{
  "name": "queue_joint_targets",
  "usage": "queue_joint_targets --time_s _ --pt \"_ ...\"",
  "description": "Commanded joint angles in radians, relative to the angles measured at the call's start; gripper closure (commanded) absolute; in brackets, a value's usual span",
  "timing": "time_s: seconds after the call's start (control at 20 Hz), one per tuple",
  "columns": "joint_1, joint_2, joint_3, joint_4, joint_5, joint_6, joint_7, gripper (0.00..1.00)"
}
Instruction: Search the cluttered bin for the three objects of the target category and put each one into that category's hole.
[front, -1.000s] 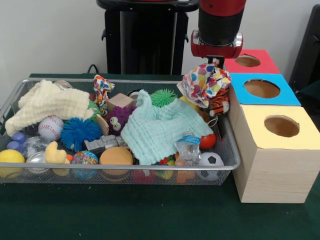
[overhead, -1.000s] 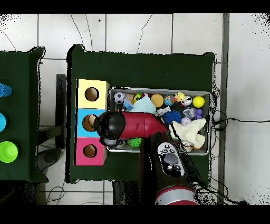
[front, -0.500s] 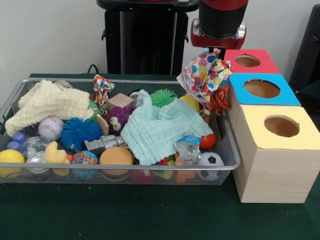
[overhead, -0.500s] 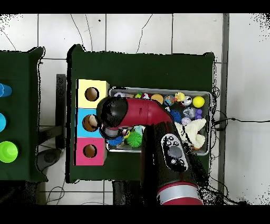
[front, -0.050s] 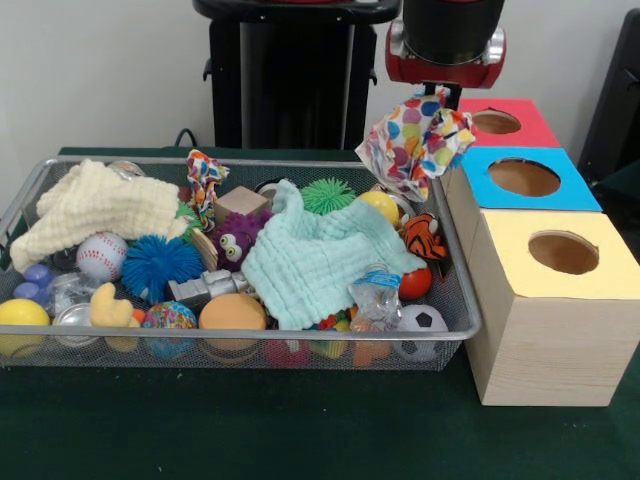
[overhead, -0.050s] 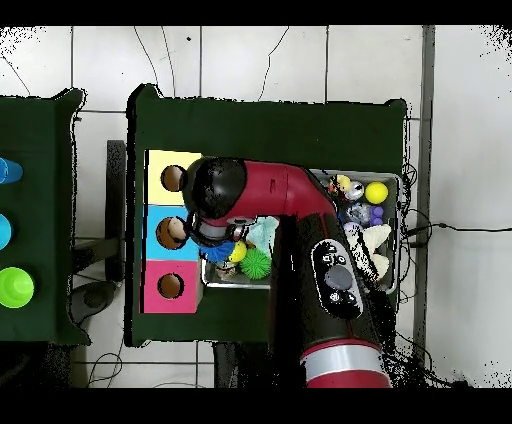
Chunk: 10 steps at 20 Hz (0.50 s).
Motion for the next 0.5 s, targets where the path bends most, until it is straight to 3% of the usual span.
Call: queue_joint_targets --time_s 0.05,0.5 --pt "0.041 0.073 0.037 -0.122 0.045 0.091 0.171 1.00" --pt "0.165 0.109 -0.013 -0.123 0.095 -0.045 0.310 1.00"
